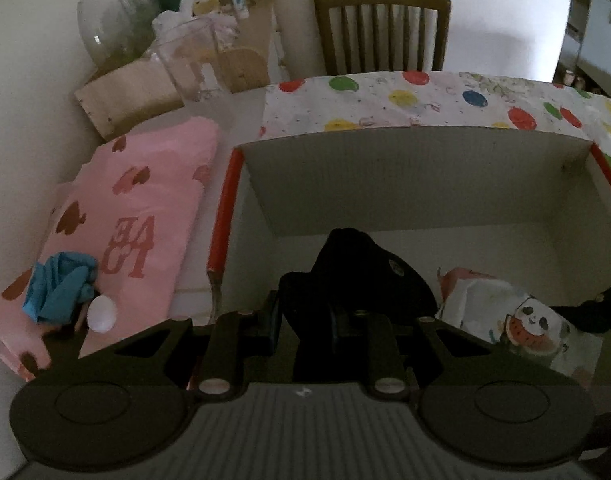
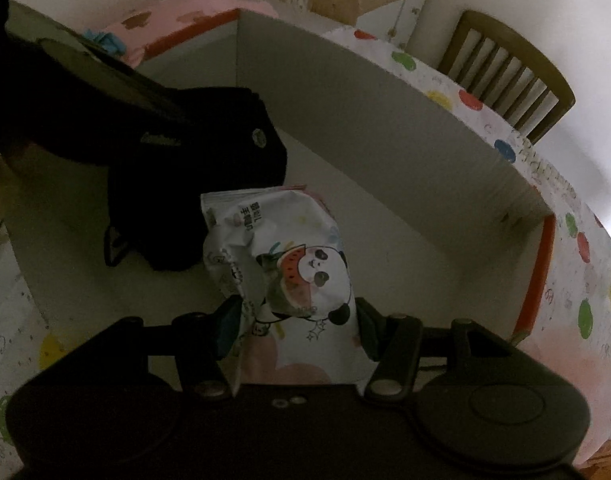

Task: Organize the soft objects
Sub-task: 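Carry the black item with the left tool while the right tool carries the panda bag into the red box, then open the left tool releasing the black item while the right tool releases the panda bag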

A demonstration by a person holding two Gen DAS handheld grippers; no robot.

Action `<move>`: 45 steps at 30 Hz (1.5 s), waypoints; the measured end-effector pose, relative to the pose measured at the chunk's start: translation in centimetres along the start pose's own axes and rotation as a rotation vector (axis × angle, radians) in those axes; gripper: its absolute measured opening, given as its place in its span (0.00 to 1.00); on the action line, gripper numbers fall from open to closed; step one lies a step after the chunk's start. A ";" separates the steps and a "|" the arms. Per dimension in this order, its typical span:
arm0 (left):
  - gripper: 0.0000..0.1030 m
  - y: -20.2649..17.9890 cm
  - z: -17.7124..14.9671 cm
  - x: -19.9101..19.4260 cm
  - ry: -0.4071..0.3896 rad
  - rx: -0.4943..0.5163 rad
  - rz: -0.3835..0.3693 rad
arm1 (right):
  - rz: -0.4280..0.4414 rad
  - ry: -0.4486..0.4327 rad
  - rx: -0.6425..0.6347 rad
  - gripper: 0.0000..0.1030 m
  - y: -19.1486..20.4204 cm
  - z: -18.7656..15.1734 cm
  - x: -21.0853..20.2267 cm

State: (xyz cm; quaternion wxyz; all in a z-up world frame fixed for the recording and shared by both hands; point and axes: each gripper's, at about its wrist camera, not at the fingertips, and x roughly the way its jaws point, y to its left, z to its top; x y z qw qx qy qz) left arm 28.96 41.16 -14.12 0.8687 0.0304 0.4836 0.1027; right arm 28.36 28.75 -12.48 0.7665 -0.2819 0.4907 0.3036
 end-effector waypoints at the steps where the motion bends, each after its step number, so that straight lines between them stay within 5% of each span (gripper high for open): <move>1: 0.22 -0.1 0.0 0.0 -0.001 0.008 -0.004 | -0.002 0.006 0.008 0.57 -0.1 0.0 0.1; 22: 0.24 -0.8 0.2 -0.7 0.006 0.051 -0.033 | 0.016 -0.028 0.064 0.70 -0.9 -0.3 -1.9; 25: 0.43 -1.0 0.1 -1.2 0.001 0.057 -0.032 | 0.040 -0.047 0.085 0.77 -1.3 -0.5 -2.9; 26: 0.65 -1.1 0.1 -1.3 0.000 0.058 -0.033 | 0.045 -0.054 0.088 0.78 -1.4 -0.5 -3.2; 27: 0.76 -1.1 0.0 -1.5 -0.001 0.058 -0.032 | 0.047 -0.062 0.089 0.78 -1.5 -0.7 -3.6; 36: 0.76 -1.3 -0.7 -4.6 -0.089 0.071 -0.010 | 0.086 -0.166 0.106 0.87 -2.4 -2.6 -7.9; 45: 0.76 -2.3 -2.2 -9.3 -0.176 0.049 -0.088 | 0.111 -0.278 0.176 0.93 -4.0 -5.6 -13.2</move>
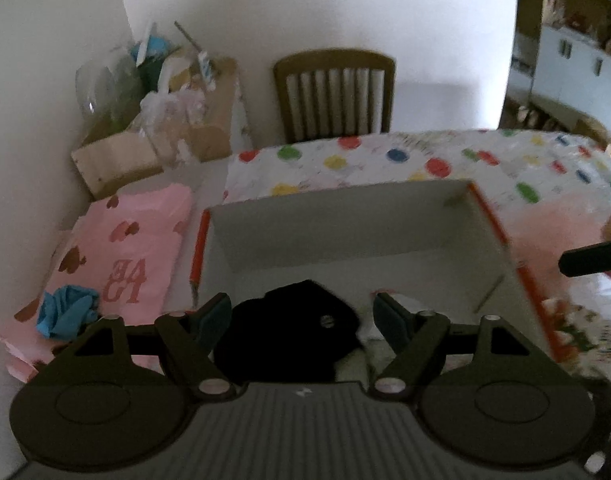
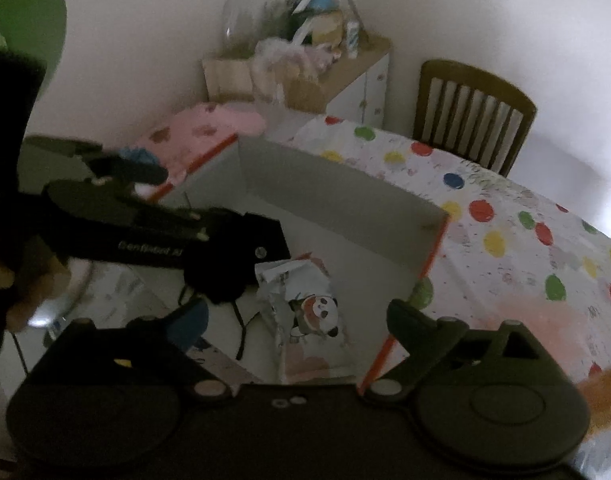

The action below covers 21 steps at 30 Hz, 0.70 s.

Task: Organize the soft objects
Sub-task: 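Open the left tool releasing the black item while the right tool releases the panda bag, then move both tools back over the remaining items on the table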

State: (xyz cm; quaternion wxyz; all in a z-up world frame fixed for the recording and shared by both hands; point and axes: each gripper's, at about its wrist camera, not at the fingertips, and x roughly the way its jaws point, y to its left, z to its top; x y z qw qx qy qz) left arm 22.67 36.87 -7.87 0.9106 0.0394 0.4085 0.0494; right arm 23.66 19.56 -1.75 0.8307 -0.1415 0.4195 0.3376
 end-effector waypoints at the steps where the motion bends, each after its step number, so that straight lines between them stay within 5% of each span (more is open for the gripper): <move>1: 0.76 -0.3 0.0 -0.6 -0.012 0.000 -0.009 | 0.002 -0.014 0.006 0.93 -0.2 -0.2 -0.8; 12: 0.80 -4.6 -1.3 -6.1 -0.102 -0.010 -0.086 | -0.036 -0.153 0.067 1.00 -4.0 -4.8 -8.6; 21: 0.89 -8.7 -3.0 -9.3 -0.179 -0.114 -0.077 | -0.051 -0.217 0.050 1.00 -8.2 -10.1 -13.8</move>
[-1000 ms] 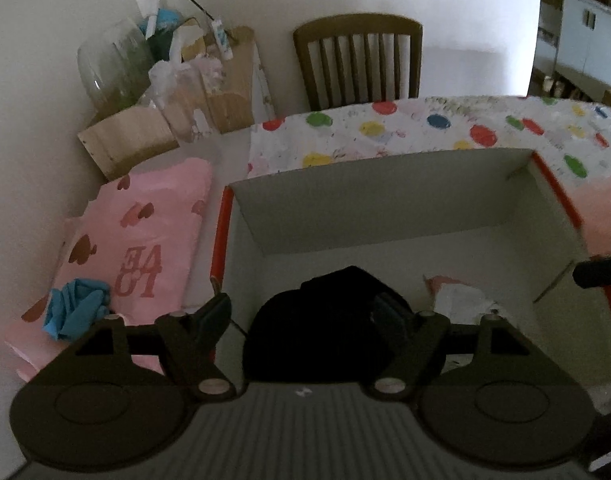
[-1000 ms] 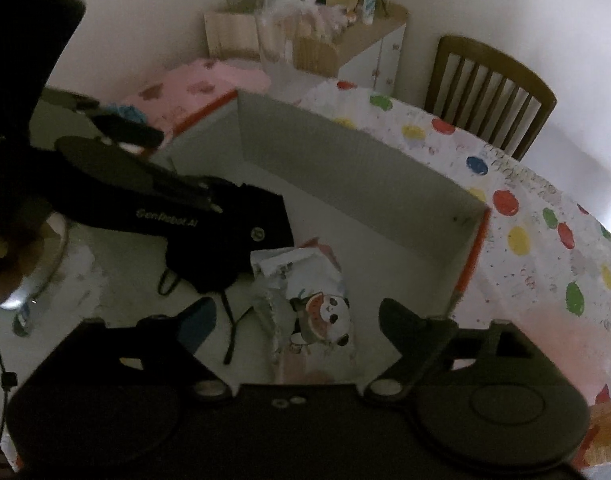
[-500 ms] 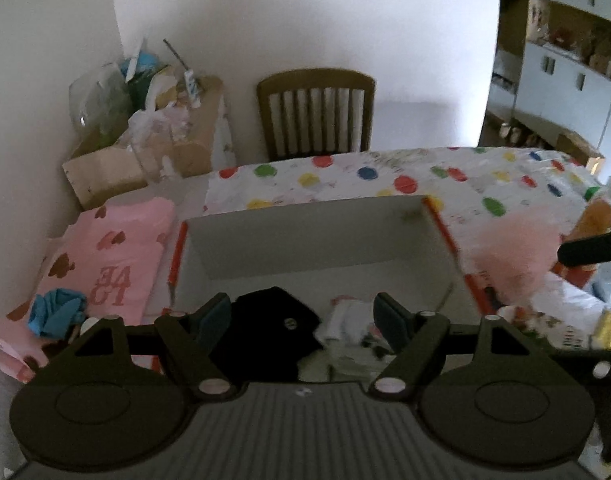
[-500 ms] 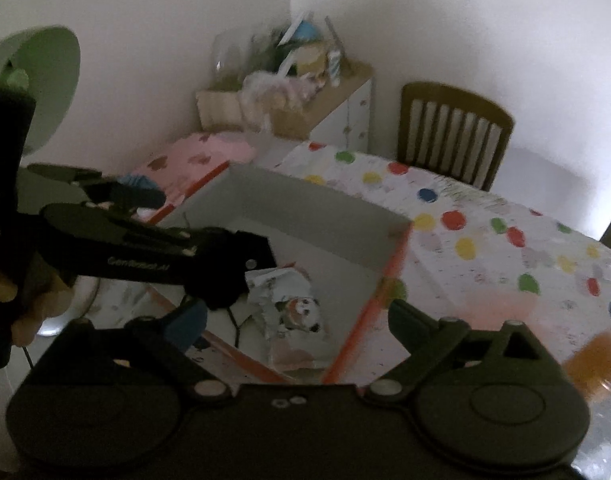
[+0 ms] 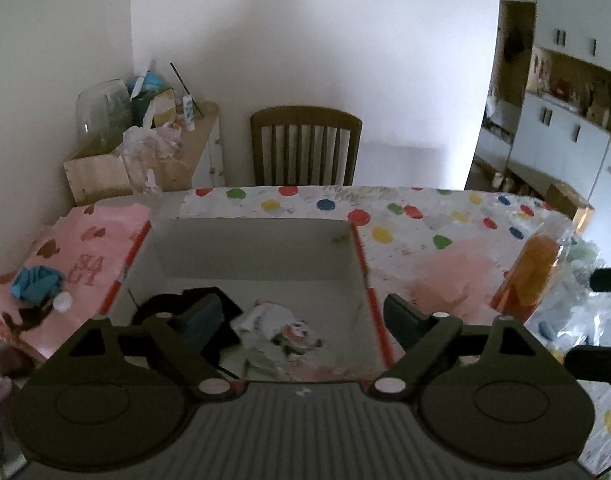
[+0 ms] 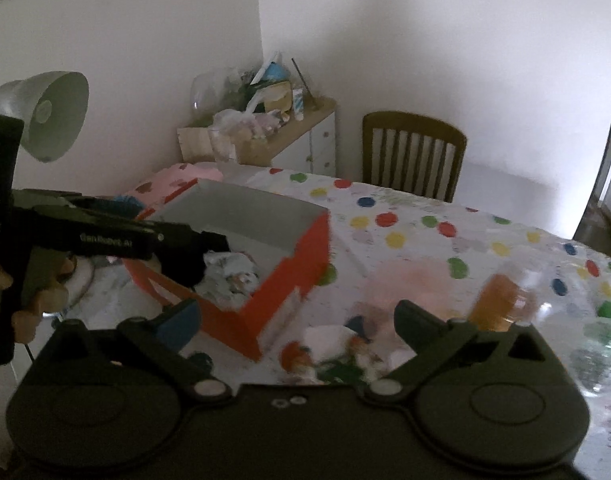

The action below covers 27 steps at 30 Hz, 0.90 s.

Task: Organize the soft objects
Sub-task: 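Move both tools back over the remaining items on the table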

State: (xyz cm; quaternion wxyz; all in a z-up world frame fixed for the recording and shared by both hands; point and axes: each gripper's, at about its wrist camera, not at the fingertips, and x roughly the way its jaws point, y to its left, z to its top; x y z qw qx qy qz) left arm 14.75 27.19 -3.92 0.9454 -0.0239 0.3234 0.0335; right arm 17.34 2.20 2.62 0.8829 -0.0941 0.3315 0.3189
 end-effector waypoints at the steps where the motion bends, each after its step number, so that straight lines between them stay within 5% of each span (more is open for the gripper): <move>1: 0.90 -0.4 -0.2 -0.2 -0.005 -0.007 0.001 | -0.001 -0.008 -0.005 1.00 -0.7 -0.5 -0.7; 13: 0.95 -8.1 -3.1 -1.0 0.000 -0.051 -0.068 | -0.061 0.016 -0.025 1.00 -7.7 -6.6 -4.0; 27: 0.95 -17.6 -8.2 1.7 0.178 0.006 -0.140 | -0.022 0.130 -0.071 1.00 -12.2 -13.1 -2.9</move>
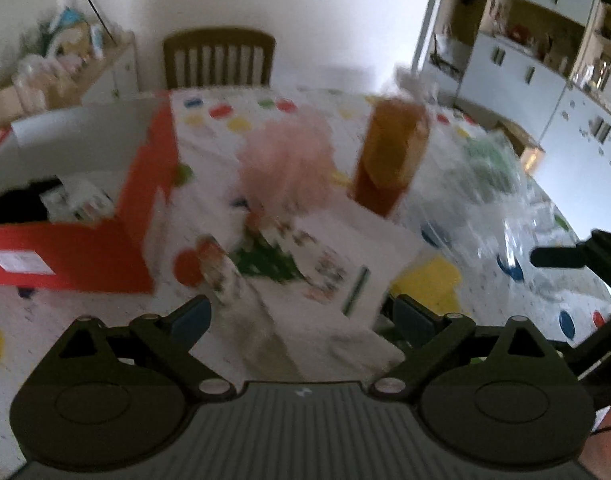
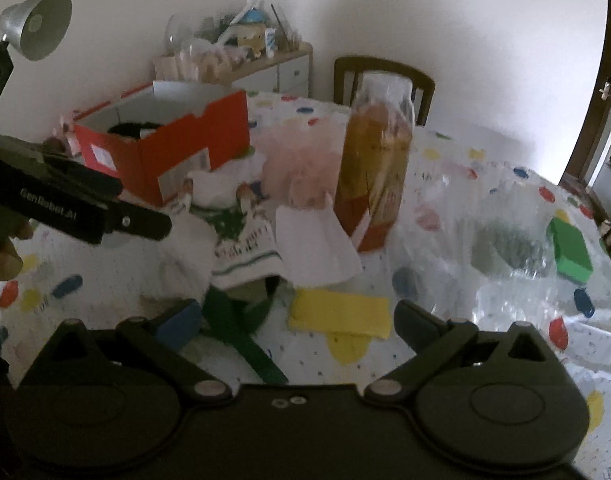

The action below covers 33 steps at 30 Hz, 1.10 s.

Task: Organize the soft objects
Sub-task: 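Move both tools back over the remaining items on the table, then grasp the white fluffy towel with the left tool while the right tool grasps the yellow sponge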

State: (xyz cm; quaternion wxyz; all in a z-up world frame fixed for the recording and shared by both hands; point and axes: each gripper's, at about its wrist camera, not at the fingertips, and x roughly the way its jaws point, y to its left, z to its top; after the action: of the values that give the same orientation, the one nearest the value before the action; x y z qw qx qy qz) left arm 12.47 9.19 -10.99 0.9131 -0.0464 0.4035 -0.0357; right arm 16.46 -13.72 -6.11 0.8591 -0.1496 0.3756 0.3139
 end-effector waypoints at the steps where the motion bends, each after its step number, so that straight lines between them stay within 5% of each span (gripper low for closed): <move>1: 0.95 -0.4 -0.2 0.5 0.017 0.000 -0.007 | 0.006 0.010 -0.003 1.00 -0.2 -0.3 0.2; 13: 0.95 -2.2 -2.1 4.6 0.155 -0.086 0.021 | 0.002 0.090 -0.082 0.95 -3.6 -0.9 5.3; 26: 0.94 -1.1 -2.3 4.9 0.144 -0.248 0.055 | 0.056 0.141 0.013 0.93 -3.9 0.0 9.8; 33: 0.68 -1.0 -2.7 5.6 0.171 -0.254 0.039 | 0.016 0.160 0.039 0.93 -3.7 0.2 10.9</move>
State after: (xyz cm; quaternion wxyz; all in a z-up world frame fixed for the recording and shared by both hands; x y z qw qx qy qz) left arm 14.22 7.43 -16.74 0.8628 -0.1504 0.4818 0.0297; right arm 24.61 -11.78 -13.94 0.8266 -0.1541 0.4502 0.3005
